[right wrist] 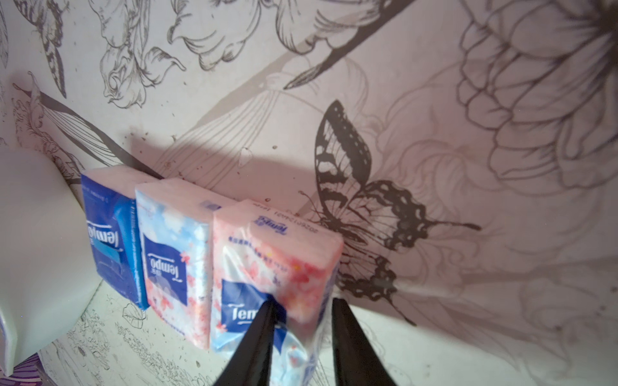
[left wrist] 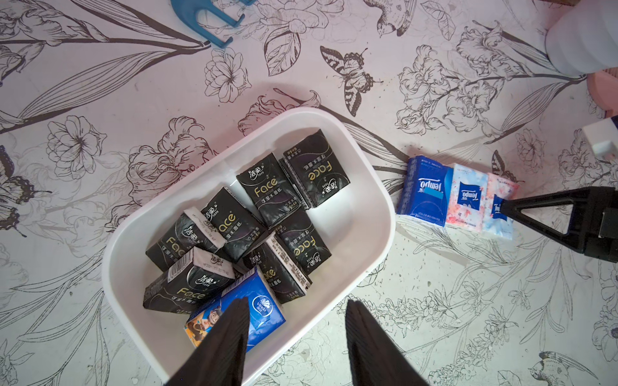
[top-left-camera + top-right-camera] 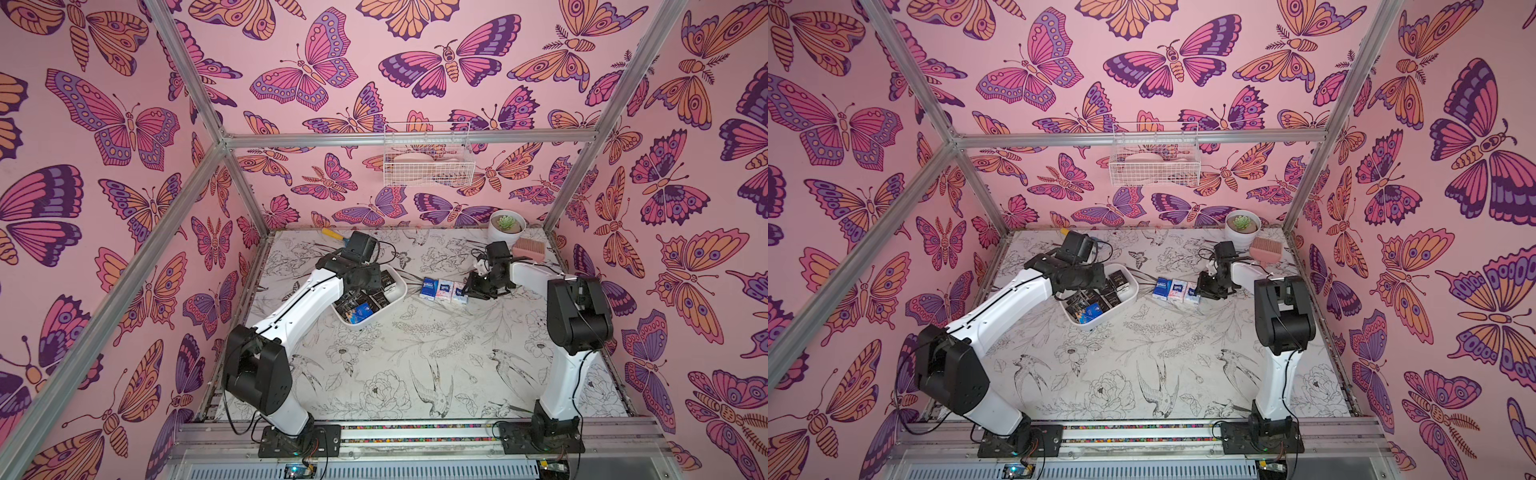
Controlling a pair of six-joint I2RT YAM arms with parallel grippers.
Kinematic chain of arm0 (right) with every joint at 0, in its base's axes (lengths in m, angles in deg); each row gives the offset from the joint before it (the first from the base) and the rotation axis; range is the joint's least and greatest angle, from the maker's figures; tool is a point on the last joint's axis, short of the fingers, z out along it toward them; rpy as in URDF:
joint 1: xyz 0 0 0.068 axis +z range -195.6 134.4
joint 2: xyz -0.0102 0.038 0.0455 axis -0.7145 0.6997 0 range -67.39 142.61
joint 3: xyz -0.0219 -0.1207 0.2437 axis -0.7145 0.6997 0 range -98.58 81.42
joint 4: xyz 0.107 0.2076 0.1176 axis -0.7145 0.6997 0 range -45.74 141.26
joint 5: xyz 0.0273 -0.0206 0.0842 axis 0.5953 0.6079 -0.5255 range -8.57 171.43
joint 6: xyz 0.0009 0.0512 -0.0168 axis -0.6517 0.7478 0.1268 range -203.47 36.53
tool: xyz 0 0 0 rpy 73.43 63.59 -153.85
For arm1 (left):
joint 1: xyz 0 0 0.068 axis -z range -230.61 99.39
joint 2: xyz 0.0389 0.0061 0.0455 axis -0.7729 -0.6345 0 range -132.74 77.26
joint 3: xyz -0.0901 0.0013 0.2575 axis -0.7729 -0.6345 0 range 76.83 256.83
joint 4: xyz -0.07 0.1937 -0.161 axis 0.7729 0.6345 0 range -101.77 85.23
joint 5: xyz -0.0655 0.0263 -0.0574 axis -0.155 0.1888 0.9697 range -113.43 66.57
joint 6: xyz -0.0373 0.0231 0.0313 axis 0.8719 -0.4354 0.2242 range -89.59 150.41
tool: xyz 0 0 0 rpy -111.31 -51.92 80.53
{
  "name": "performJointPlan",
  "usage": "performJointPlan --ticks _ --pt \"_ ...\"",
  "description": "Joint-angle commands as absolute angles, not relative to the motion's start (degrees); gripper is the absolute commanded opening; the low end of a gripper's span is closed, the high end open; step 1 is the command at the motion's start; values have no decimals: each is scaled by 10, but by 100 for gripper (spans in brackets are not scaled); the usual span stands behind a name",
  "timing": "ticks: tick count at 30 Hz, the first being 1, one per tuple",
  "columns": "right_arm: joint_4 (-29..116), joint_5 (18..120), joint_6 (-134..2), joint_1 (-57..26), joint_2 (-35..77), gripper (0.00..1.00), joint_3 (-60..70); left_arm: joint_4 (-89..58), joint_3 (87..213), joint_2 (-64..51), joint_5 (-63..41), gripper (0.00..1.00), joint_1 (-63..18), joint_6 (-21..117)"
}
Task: Take the pocket tissues out of the storage box
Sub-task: Place the pocket tissues at the center of the board.
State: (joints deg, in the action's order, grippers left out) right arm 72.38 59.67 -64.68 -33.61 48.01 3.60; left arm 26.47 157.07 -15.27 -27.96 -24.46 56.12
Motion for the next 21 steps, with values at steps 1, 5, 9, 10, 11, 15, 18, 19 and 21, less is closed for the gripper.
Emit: performJointPlan --ticks 1,5,9,10,11,15,18,19,21 --pt "762 597 -663 -326 502 34 13 278 1559 -143 -291 52 -251 557" --pt "771 591 -666 -325 505 37 -3 279 1554 -143 -291 52 -257 559" --pt "787 602 -674 -325 490 43 -8 285 1546 -146 -295 52 -261 556" --pt "790 606 -675 -325 480 44 -7 288 1544 -147 -295 53 -261 554" --pt "793 609 -676 -325 471 46 -5 292 1544 -150 -296 53 -261 552" --pt "798 626 -676 -326 417 55 9 314 1547 -167 -274 54 -261 519" --pt "794 626 -671 -326 384 59 23 345 1554 -183 -268 56 -259 489" --pt "792 624 -671 -326 378 60 27 354 1556 -189 -268 57 -258 477" --pt "790 622 -670 -325 371 61 33 370 1556 -198 -273 59 -260 458"
